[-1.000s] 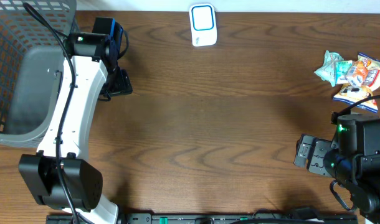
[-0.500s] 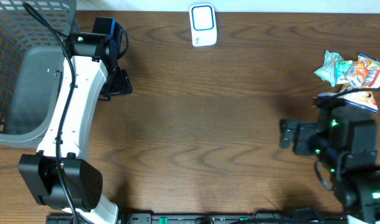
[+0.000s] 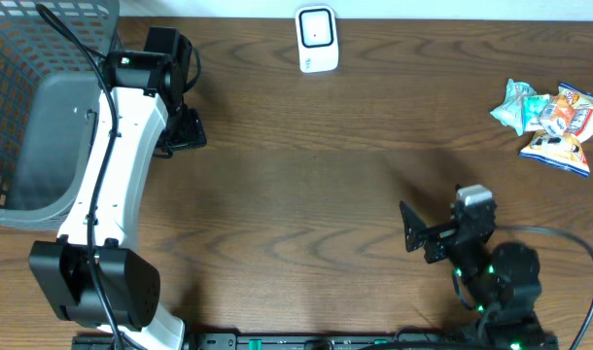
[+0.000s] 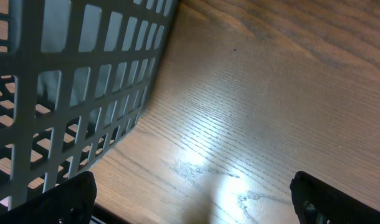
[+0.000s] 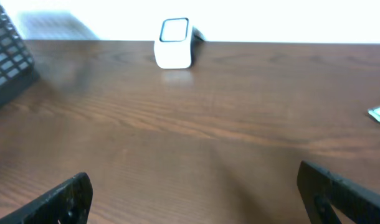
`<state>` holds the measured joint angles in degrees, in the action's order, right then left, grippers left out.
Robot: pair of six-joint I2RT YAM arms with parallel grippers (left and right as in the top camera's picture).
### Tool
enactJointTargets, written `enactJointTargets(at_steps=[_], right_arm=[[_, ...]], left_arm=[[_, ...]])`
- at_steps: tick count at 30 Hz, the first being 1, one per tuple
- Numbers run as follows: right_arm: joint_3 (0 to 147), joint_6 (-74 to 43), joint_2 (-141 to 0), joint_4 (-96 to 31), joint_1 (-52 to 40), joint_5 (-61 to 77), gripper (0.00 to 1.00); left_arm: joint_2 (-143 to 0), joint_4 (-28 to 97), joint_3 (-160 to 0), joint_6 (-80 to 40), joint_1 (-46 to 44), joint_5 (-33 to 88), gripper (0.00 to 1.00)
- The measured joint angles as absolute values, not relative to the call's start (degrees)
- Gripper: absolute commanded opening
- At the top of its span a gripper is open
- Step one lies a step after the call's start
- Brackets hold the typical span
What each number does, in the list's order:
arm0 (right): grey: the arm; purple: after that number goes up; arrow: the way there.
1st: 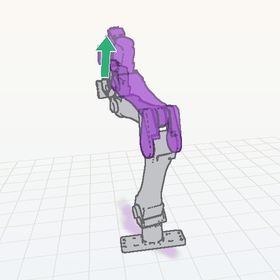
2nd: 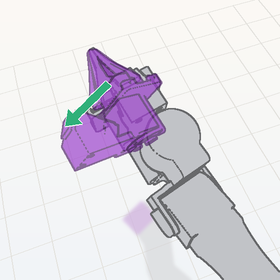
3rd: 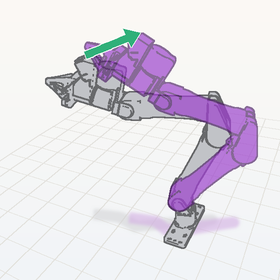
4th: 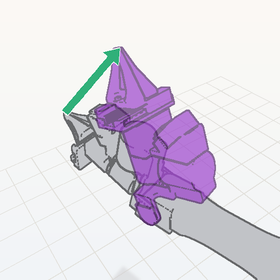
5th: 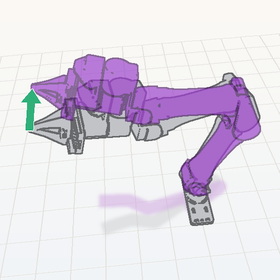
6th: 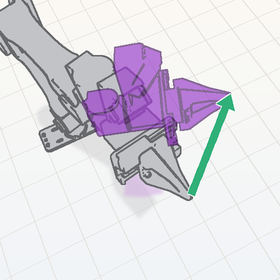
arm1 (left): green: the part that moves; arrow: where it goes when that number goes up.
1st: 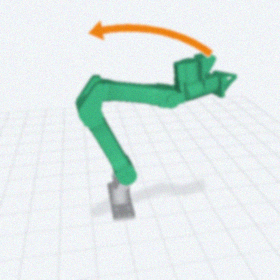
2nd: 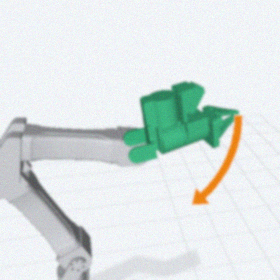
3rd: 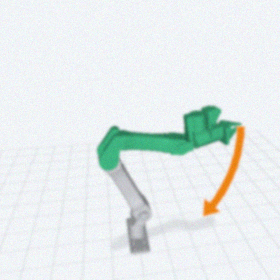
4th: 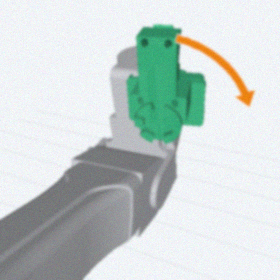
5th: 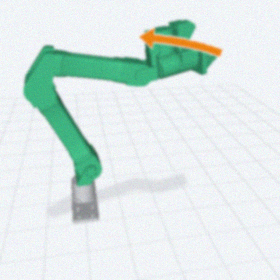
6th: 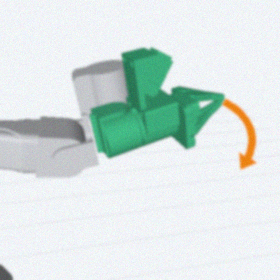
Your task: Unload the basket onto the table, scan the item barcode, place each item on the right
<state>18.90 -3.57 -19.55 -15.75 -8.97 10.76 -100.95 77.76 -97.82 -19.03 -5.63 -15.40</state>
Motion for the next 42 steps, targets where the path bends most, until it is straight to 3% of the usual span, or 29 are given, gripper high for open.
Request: enactJointTargets(at_steps=[15,26,42], right_arm=[[2.00,-2.26,-8.69,4.19,-7.22,14.70,0.99],[0.40,-2.26,-1.13,-0.30,-1.13,15.03,0.99],[0.40,-2.26,-0.73,-3.07,3.60,13.04,0.99]], left_arm=[[-100.95,77.71,-97.82,-19.03,-5.63,-15.42,0.98],[-100.95,77.76,-97.82,-19.03,-5.63,-15.40,0.97],[-100.95,77.73,-97.82,-19.03,-5.63,-15.42,0.98]])
